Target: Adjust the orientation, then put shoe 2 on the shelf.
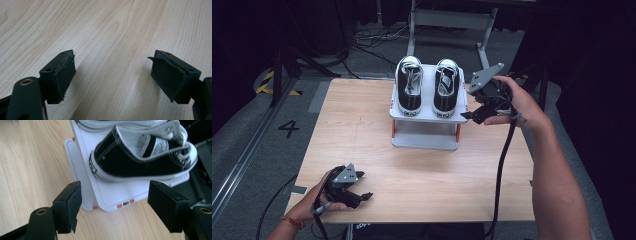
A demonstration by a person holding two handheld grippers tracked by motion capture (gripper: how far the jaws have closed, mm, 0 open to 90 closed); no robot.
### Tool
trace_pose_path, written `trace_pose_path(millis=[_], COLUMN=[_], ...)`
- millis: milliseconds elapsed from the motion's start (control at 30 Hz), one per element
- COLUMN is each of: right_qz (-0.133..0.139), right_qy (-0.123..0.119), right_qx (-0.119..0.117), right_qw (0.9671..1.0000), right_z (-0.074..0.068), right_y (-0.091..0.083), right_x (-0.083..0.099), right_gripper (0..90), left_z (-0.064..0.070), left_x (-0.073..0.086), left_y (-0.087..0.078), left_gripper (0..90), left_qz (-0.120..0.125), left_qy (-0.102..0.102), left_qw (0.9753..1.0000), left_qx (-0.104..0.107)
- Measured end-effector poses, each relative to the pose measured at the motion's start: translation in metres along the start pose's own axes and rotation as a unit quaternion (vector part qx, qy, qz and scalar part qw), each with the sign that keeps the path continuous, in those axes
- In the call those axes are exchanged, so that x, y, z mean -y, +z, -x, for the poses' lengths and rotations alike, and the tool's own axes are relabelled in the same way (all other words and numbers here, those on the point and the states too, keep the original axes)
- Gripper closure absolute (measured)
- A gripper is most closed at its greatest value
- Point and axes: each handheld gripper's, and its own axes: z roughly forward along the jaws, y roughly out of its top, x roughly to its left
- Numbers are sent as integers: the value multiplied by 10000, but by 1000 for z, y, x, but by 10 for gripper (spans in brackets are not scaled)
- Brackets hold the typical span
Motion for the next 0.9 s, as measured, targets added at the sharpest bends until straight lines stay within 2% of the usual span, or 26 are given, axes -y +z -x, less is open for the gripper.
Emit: trace_pose_path(millis=[100, 167, 200, 400, 633, 900], right_qz=[43, -18, -19, -74, -194, -292], right_qy=[32, 100, 116, 226, 464, 766], right_qx=[-16, 92, 41, 189, 238, 162], right_qw=[10000, 9999, 9999, 9995, 9984, 9965], right_z=[-5, -8, -10, -21, -39, -56], right_y=[-5, -7, -8, -5, 8, 30], right_x=[13, 23, 27, 54, 87, 129], right_gripper=[275, 272, 272, 264, 254, 245], left_z=[0, 0, 0, 0, 0, -1], left_x=[0, 0, 0, 0, 0, 0], left_y=[0, 0, 0, 0, 0, 1], left_gripper=[200, 200, 200, 200, 200, 199], left_qz=[-4, -6, -5, 12, 2, 5], left_qy=[-3, 5, 9, 2, 12, 16], left_qw=[10000, 10000, 10000, 10000, 10000, 10000], left_qx=[-4, 0, 3, 12, 11, 26])
